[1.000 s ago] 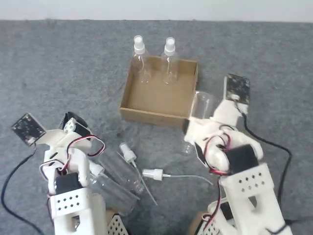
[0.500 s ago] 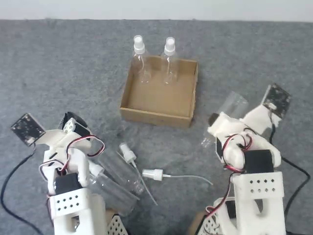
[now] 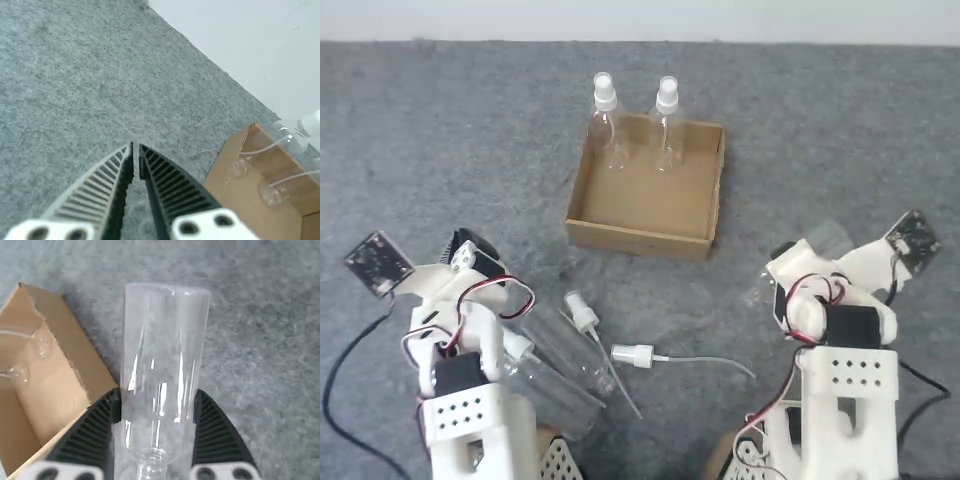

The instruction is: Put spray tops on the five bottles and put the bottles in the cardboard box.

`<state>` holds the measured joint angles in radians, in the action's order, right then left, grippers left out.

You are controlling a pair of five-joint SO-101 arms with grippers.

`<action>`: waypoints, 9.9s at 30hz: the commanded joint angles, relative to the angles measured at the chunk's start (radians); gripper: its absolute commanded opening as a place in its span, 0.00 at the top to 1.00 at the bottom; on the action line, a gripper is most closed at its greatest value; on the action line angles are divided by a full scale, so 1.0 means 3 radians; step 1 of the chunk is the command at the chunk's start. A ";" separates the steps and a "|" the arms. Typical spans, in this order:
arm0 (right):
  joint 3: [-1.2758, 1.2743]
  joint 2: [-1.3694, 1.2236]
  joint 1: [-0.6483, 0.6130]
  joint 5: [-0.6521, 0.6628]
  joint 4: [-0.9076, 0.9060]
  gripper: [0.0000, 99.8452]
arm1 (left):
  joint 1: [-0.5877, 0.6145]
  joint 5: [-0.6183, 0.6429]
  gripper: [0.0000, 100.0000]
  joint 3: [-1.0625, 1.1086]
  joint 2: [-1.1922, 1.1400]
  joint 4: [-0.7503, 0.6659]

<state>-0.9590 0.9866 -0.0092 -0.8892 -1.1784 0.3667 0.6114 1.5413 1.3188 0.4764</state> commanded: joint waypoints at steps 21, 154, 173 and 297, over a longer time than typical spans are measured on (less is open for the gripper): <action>0.0818 -0.1609 0.0033 -0.0327 0.0222 0.99 | 0.0020 -0.0026 0.99 -0.0013 0.0072 -0.0005; 0.0302 -0.2258 -0.0325 0.7104 0.0473 0.77 | 0.0010 -0.0031 0.99 -0.0013 0.0072 -0.0005; 0.0312 -0.2243 -0.0315 0.5176 0.0473 0.77 | 0.0015 -0.0031 0.99 -0.0013 0.0072 -0.0005; 0.0869 -0.2110 -0.0079 0.4946 -0.0202 0.90 | 0.0015 -0.0031 0.99 -0.0008 0.0072 -0.0005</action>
<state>-0.8132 0.2931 -0.0384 0.7679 -1.1646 0.3667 0.6114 1.5428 1.3188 0.4764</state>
